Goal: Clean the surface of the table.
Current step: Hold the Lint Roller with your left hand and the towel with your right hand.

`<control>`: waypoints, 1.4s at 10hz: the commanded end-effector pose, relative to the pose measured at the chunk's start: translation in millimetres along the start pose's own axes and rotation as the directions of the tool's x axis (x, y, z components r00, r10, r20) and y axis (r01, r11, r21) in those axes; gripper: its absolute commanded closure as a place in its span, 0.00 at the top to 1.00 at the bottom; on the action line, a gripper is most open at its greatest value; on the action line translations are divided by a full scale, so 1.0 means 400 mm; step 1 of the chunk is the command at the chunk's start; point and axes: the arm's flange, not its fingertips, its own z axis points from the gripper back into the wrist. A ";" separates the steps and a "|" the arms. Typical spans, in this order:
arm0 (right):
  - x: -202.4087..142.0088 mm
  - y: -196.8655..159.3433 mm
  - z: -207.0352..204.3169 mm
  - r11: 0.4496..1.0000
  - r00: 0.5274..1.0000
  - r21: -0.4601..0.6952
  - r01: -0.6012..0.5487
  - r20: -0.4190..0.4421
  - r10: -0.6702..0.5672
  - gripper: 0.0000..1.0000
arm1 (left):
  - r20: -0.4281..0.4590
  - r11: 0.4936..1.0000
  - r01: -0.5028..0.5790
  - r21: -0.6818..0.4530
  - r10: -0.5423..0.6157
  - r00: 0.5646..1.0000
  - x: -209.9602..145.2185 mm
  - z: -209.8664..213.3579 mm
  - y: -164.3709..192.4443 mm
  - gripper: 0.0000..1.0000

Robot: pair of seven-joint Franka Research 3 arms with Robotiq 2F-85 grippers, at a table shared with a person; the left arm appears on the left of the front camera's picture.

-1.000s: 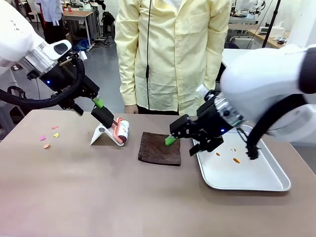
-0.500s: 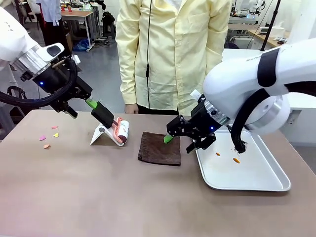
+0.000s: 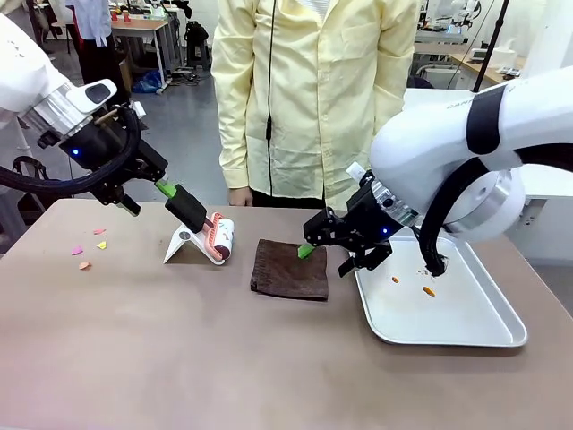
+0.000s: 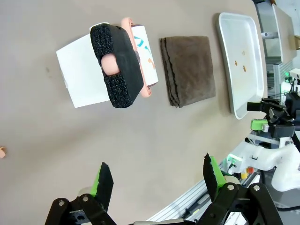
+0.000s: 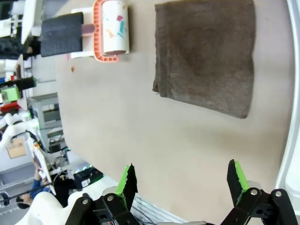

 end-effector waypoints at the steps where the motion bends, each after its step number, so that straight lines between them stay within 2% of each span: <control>1: 0.026 0.008 -0.008 0.989 1.000 -0.145 0.026 0.008 -0.025 1.00 | 0.019 0.999 0.035 -0.004 -0.035 0.999 0.013 -0.012 -0.020 1.00; 2: 0.066 0.032 -0.024 0.988 0.999 -0.154 -0.013 0.029 0.017 1.00 | -0.017 1.000 0.006 -0.007 -0.006 1.000 0.052 -0.016 -0.023 1.00; 3: 0.103 0.046 -0.039 0.987 1.000 -0.160 -0.031 -0.004 0.031 1.00 | -0.010 0.999 -0.044 0.021 0.044 0.999 0.077 -0.021 -0.015 1.00; 6: 0.197 0.070 -0.141 0.957 1.000 -0.288 0.015 0.020 -0.010 1.00 | -0.026 0.991 -0.128 0.041 0.129 0.991 0.119 -0.058 0.014 1.00; 8: 0.236 0.074 -0.200 0.951 0.999 -0.304 0.051 0.004 -0.053 1.00 | -0.004 0.980 -0.194 0.053 0.195 0.981 0.157 -0.080 0.038 1.00; 11: 0.283 0.051 -0.285 0.910 0.991 -0.399 0.111 -0.024 -0.131 1.00 | -0.064 0.977 -0.207 0.044 0.209 0.976 0.194 -0.125 0.070 1.00; 14: 0.284 0.035 -0.301 0.895 0.986 -0.424 0.142 -0.016 -0.165 1.00 | -0.078 0.986 -0.164 0.028 0.166 0.983 0.203 -0.152 0.059 1.00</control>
